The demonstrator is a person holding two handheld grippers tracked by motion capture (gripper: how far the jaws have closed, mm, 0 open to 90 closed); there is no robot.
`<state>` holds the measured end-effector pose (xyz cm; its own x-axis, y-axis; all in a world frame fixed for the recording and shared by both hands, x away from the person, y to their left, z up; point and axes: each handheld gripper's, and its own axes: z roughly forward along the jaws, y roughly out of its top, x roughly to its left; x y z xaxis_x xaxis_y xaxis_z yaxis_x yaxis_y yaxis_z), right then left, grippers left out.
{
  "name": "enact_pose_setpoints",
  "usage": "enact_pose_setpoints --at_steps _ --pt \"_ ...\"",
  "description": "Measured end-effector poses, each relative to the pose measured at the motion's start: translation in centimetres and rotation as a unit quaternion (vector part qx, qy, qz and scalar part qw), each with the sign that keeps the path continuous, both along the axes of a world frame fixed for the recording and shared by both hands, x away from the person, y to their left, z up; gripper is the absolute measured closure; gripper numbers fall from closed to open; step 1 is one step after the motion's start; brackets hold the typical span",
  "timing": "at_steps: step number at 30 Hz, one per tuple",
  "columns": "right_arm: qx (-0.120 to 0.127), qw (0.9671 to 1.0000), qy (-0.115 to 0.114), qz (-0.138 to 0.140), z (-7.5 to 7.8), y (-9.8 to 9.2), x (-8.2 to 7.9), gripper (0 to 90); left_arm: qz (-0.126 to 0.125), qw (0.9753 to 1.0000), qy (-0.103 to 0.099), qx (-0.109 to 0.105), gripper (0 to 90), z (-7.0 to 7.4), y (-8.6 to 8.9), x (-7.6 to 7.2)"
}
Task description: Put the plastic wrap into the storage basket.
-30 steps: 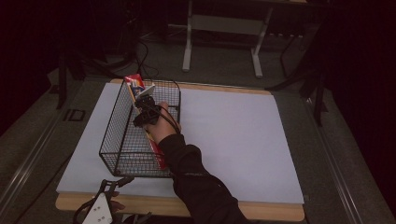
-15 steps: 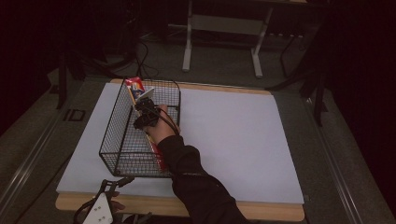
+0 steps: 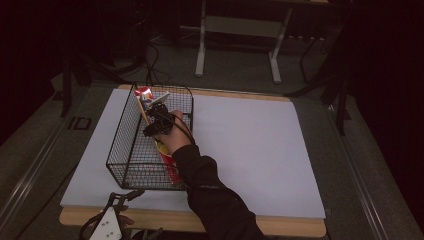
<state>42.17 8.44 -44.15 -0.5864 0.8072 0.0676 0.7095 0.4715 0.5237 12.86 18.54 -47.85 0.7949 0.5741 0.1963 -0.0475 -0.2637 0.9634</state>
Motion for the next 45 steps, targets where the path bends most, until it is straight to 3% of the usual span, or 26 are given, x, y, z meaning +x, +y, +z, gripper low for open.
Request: enact_pose_setpoints --at_steps 4,7,9,11,20,28,35,45 --pt "0.016 0.9997 -0.016 0.009 1.4 -0.8 -0.3 25.4 0.0 1.0 0.0 0.0 0.0 0.0 0.0 0.0" --pt "0.032 0.9987 -0.023 0.031 2.1 -1.7 -0.7 13.1 0.0 1.0 0.001 0.002 0.0 0.0 -0.1 0.0" --pt "0.037 0.9981 -0.028 0.041 2.4 -2.3 -0.9 13.0 0.0 1.0 0.001 0.003 0.0 -0.1 -0.1 0.1" --pt "0.028 0.9975 -0.041 0.05 2.5 -2.8 -1.2 12.6 0.001 1.0 0.002 0.003 0.0 -0.1 -0.2 0.1" --pt "0.061 0.9958 -0.052 0.044 4.0 -6.2 -1.5 13.9 0.002 1.0 0.005 0.007 0.0 -0.2 -0.3 0.2" --pt "0.056 0.995 -0.071 0.042 5.2 -9.4 -2.2 13.9 0.003 0.9999 0.007 0.008 0.0 -0.2 -0.4 0.3" --pt "0.066 0.9943 -0.075 0.038 5.3 -12.2 -2.7 14.2 0.003 0.9999 0.009 0.01 0.0 -0.3 -0.5 0.3" --pt "0.059 0.994 -0.085 0.036 4.4 -15.9 -3.9 14.2 0.006 0.9999 0.009 0.014 0.0 -0.3 -0.6 0.4"
